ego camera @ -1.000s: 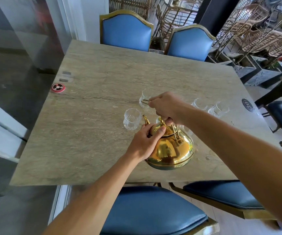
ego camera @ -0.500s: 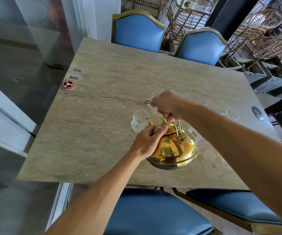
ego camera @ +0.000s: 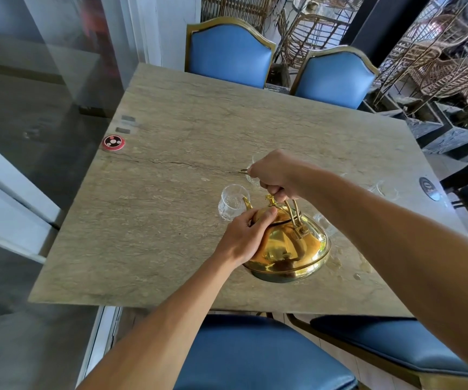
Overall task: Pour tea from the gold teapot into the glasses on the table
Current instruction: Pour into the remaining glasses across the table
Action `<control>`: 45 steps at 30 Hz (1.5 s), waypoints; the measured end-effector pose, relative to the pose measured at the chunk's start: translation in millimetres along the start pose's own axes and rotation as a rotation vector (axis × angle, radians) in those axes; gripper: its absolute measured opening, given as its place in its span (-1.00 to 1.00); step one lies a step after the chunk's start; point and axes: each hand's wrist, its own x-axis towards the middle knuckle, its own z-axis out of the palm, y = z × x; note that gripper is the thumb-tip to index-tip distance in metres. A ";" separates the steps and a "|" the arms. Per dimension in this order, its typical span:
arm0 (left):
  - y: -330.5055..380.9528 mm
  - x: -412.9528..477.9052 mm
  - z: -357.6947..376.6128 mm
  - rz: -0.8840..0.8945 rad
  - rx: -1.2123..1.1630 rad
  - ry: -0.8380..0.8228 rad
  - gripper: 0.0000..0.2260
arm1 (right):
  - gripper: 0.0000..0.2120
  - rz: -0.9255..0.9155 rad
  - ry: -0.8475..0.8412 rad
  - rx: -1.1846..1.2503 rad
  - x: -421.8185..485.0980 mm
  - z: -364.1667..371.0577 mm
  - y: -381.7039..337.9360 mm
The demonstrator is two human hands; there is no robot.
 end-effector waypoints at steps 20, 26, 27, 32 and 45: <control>-3.3 3.6 1.0 -0.012 -0.053 0.001 -0.25 | -0.79 0.019 -0.024 -0.025 -0.1 0.1 -5.0; -4.4 4.1 -0.4 -0.013 -0.036 0.002 -0.27 | -0.77 0.028 -0.030 -0.023 0.4 1.1 -5.8; -4.5 4.1 -0.6 -0.011 -0.032 0.002 -0.28 | -0.76 0.028 -0.031 -0.020 0.6 1.0 -5.8; -5.1 5.7 -0.5 -0.009 -0.026 0.003 -0.31 | -0.75 0.024 -0.027 -0.023 0.4 0.4 -6.8; -6.1 6.4 -1.0 -0.002 -0.019 -0.006 -0.26 | -0.76 0.028 -0.026 -0.028 2.0 0.6 -3.5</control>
